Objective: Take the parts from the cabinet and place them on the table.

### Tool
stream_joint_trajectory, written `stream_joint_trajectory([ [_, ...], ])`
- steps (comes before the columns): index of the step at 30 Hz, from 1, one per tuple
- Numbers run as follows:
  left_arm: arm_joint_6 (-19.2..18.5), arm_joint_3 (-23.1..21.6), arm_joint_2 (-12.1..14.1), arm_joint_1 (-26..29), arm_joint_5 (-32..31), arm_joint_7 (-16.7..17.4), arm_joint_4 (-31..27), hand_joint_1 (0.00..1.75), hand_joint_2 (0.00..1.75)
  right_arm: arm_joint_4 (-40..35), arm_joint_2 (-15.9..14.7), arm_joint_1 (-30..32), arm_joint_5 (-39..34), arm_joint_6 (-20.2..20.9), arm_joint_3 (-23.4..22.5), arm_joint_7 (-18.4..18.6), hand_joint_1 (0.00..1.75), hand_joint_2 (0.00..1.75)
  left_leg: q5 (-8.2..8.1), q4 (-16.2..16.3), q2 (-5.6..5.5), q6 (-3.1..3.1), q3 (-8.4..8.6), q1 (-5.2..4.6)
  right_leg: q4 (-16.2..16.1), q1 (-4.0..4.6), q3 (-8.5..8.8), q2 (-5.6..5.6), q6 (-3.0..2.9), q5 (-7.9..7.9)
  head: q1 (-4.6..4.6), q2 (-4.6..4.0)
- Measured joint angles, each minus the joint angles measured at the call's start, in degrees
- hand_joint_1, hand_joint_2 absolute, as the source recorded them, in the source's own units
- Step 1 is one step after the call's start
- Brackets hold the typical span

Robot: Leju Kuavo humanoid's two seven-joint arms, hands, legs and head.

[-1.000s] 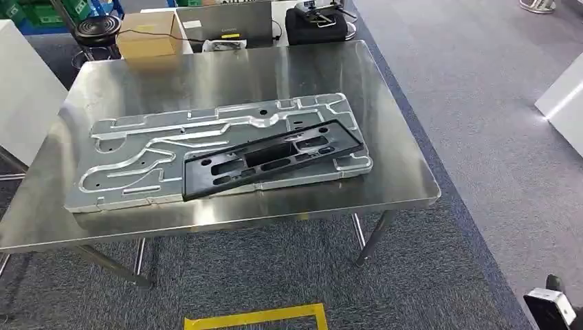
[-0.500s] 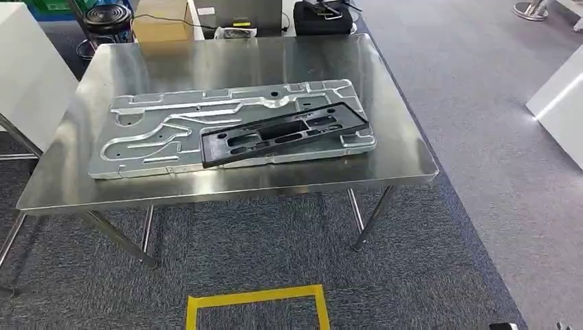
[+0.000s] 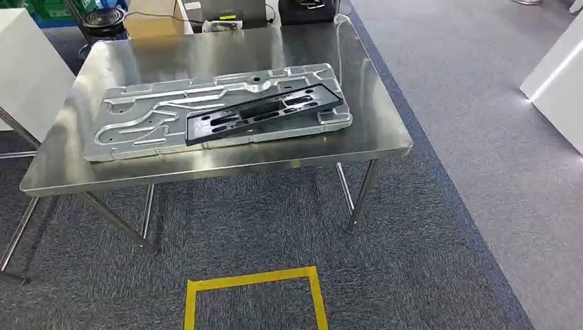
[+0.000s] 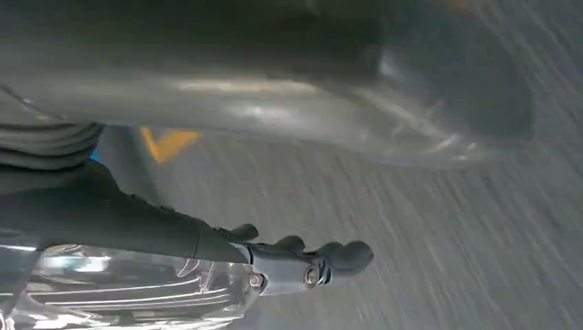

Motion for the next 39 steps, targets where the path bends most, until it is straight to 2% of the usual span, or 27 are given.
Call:
stream_joint_trajectory([
  [1,-0.1,-0.5,-0.1,0.0,-0.3,0.4,0.0,0.00,0.00,0.7,0.6,-0.1,0.2,1.2,-0.2,0.3,0.00,0.00,0.18,2.3,0.00,0.02,0.11,-0.01,0.2,0.17,-1.11,-0.01,0.01,0.67,0.00,0.00],
  [2,-0.1,-0.8,-0.2,0.1,-0.7,0.6,0.1,0.00,0.00,1.4,1.3,-0.2,0.7,2.8,-0.2,0.3,0.00,0.00,2.06,2.2,-0.01,0.16,1.41,-0.03,0.5,0.26,-2.20,0.00,0.02,1.31,0.00,0.00],
  [4,-0.2,-1.4,-0.2,0.1,-0.8,0.7,0.1,0.00,0.00,2.1,2.0,-0.3,1.0,4.7,-0.2,0.3,0.00,0.00,6.44,-4.0,-0.03,0.72,6.70,-0.11,1.1,0.51,-4.07,0.00,0.19,2.38,0.00,0.00],
  [5,-0.4,-1.6,-0.2,0.1,-0.8,0.5,0.1,0.00,0.00,2.4,2.0,-0.4,1.5,5.8,-0.2,0.7,0.00,0.00,6.94,-9.5,-0.04,1.22,10.79,-0.22,1.5,0.55,-4.85,0.03,0.30,2.88,0.00,0.00],
  [6,-0.5,-1.8,0.0,-0.1,-0.6,0.3,0.1,0.00,0.00,2.8,2.6,-0.7,2.3,7.0,-0.2,1.4,0.00,0.00,4.65,-15.8,-0.03,1.67,15.05,-0.58,1.9,0.84,-5.42,0.07,0.62,3.36,0.00,0.00],
  [7,-0.7,-1.9,0.0,-0.2,-0.2,0.2,0.1,0.00,0.00,2.9,2.7,-0.7,3.0,7.4,-0.2,1.6,0.00,0.00,3.58,-19.0,-0.03,1.75,16.21,-0.58,2.1,0.82,-5.58,-0.04,0.93,3.80,0.00,0.00],
  [10,-1.0,-1.8,0.0,0.0,0.4,0.0,0.1,0.00,0.00,3.4,3.3,-0.9,4.2,8.3,0.0,2.1,0.00,0.00,5.09,-18.7,0.04,2.86,15.04,-0.84,1.3,0.72,-5.61,-0.12,2.01,5.85,0.02,0.00],
  [11,-1.1,-1.8,0.0,0.0,0.5,0.1,0.2,0.00,0.00,3.4,3.4,-0.9,4.2,8.3,0.0,2.2,0.00,0.00,6.11,-18.9,0.33,3.25,14.40,-0.39,1.6,0.31,-6.00,0.14,2.25,5.28,0.00,0.00],
  [12,-1.1,-1.8,0.0,-0.1,0.7,0.2,0.2,0.00,0.00,3.5,3.4,-0.9,4.3,8.4,0.0,2.3,0.00,0.00,6.82,-18.9,0.39,3.75,13.35,-0.40,3.2,0.31,-6.97,0.33,2.55,1.83,0.02,0.00],
  [14,-1.1,-1.8,0.1,-0.1,0.8,0.2,0.2,0.00,0.00,3.8,3.7,-0.9,4.8,8.5,0.1,2.7,0.00,0.00,8.43,-18.9,0.40,3.99,11.39,-0.44,11.3,-0.20,-9.12,0.38,3.19,-6.10,0.02,0.00],
  [15,-1.1,-1.8,0.1,0.0,0.9,0.3,0.2,0.00,0.00,3.9,3.9,-1.0,5.3,8.6,0.2,2.9,0.00,0.00,9.24,-18.8,0.41,3.91,10.24,-0.50,16.3,-0.37,-10.11,0.39,3.46,-8.50,0.00,0.00],
  [16,-1.1,-1.8,0.1,0.0,0.9,0.3,0.2,0.00,0.00,3.9,3.9,-1.0,5.5,8.6,0.3,2.9,0.00,0.00,9.83,-18.6,0.44,3.80,9.34,-0.51,19.2,-0.49,-10.44,0.40,3.63,-8.79,0.00,0.00],
  [17,-1.1,-1.8,0.1,0.0,0.8,0.3,0.2,0.00,0.00,3.9,3.9,-1.1,5.8,8.6,0.5,3.0,0.00,0.00,10.54,-18.2,0.48,3.61,8.24,-0.50,20.5,-0.61,-9.77,0.38,3.82,-7.07,0.00,0.00],
  [19,-1.1,-1.8,0.1,-0.1,0.8,0.4,0.2,0.00,0.00,3.9,3.9,-1.1,6.0,8.7,0.9,3.1,0.00,0.00,11.62,-17.4,0.56,3.22,5.95,-0.38,15.1,-0.83,-4.21,0.38,3.87,-2.40,0.00,0.00],
  [20,-1.1,-1.8,0.1,-0.1,0.8,0.4,0.2,0.00,0.00,3.9,3.9,-1.2,6.0,8.8,0.9,3.1,0.00,0.00,12.00,-17.0,0.53,3.02,5.14,-0.37,10.2,-0.90,-0.42,0.39,3.74,-1.99,0.00,0.00],
  [21,-1.1,-1.8,0.1,-0.1,0.8,0.4,0.2,0.00,0.00,3.9,3.9,-1.5,5.9,8.8,1.0,3.1,0.00,0.00,12.41,-16.4,0.48,2.68,4.57,-0.52,3.7,-0.88,4.86,0.41,3.41,-3.86,0.00,0.00],
  [22,-1.1,-1.8,0.1,-0.1,0.8,0.3,0.2,0.00,0.00,3.9,3.9,-1.6,5.8,8.7,1.2,3.0,0.00,0.00,12.66,-15.8,0.45,2.41,4.10,-0.65,-0.3,-0.56,6.94,0.48,3.10,-5.27,-0.02,0.00],
  [25,-1.1,-1.8,0.1,-0.2,0.8,0.2,0.2,0.00,0.00,4.0,3.9,-1.7,5.6,8.8,1.3,3.0,0.00,0.00,14.25,-16.0,0.56,1.13,3.71,-0.51,-0.1,-0.16,5.79,0.42,1.70,-4.84,0.00,0.00],
  [26,-1.1,-1.8,0.1,-0.1,0.8,0.2,0.2,0.00,0.00,4.1,3.9,-1.8,5.6,8.9,1.3,3.0,0.00,0.00,14.18,-15.8,0.40,0.82,3.36,-0.31,-0.4,-0.57,5.13,0.15,1.12,-3.97,0.02,0.00],
  [29,-1.1,-1.8,0.1,-0.1,0.8,0.2,0.2,0.00,0.00,4.1,3.8,-1.9,5.6,8.9,1.4,3.1,0.00,0.00,3.70,-7.2,0.04,0.24,0.58,-0.06,-0.3,-0.37,2.51,-0.12,0.16,-1.85,0.00,0.00],
  [30,-1.1,-1.8,0.1,-0.1,0.8,0.2,0.2,0.00,0.00,4.1,3.8,-1.9,5.6,8.9,1.5,3.1,0.00,0.00,1.18,-3.1,0.04,0.09,-0.31,-0.06,-0.3,-0.25,1.55,-0.09,0.12,-1.31,0.00,0.00],
  [31,-1.2,-1.8,0.0,-0.1,0.7,0.4,0.2,0.00,0.00,4.1,3.8,-1.8,5.6,9.1,1.5,3.1,0.00,0.00,0.45,0.6,0.04,-0.01,-0.78,-0.05,-0.1,-0.12,0.51,-0.09,0.13,-0.62,0.00,0.00],
  [32,-1.1,-1.8,0.0,-0.1,0.7,0.7,0.2,0.00,0.00,4.1,3.8,-1.8,5.8,9.2,1.6,3.0,0.00,0.00,1.68,2.3,0.04,0.01,-0.47,-0.05,0.0,-0.05,-0.44,-0.09,0.18,-0.07,0.00,0.00],
  [33,-1.0,-1.8,0.0,-0.1,0.7,1.1,0.2,0.00,0.00,4.1,3.8,-1.8,5.9,9.3,1.7,3.0,0.00,0.00,4.92,1.8,0.04,0.14,0.98,-0.05,0.3,0.02,-1.58,-0.10,0.30,0.58,0.00,0.00],
  [35,-0.9,-1.8,0.0,-0.2,0.7,1.4,0.2,0.00,0.00,4.2,3.8,-1.9,6.0,9.4,1.7,3.1,0.00,0.00,8.62,-4.7,0.01,0.68,6.34,-0.07,0.9,0.10,-3.15,-0.08,0.64,1.47,0.00,0.00],
  [37,-0.3,-1.8,0.0,-0.4,0.8,1.9,0.2,0.00,0.00,4.2,3.8,-2.0,6.0,9.6,1.8,3.1,0.00,0.00,5.48,-16.3,0.00,1.37,14.51,-0.51,1.8,0.41,-3.96,-0.06,1.15,2.01,0.00,0.00],
  [39,0.2,-1.8,0.0,-0.7,0.8,2.5,0.2,0.00,0.00,4.2,3.8,-2.0,6.0,9.6,1.8,3.1,0.00,0.00,4.05,-18.1,-0.02,2.02,14.54,-0.54,2.0,0.39,-4.46,-0.20,1.87,2.84,0.00,0.00],
])
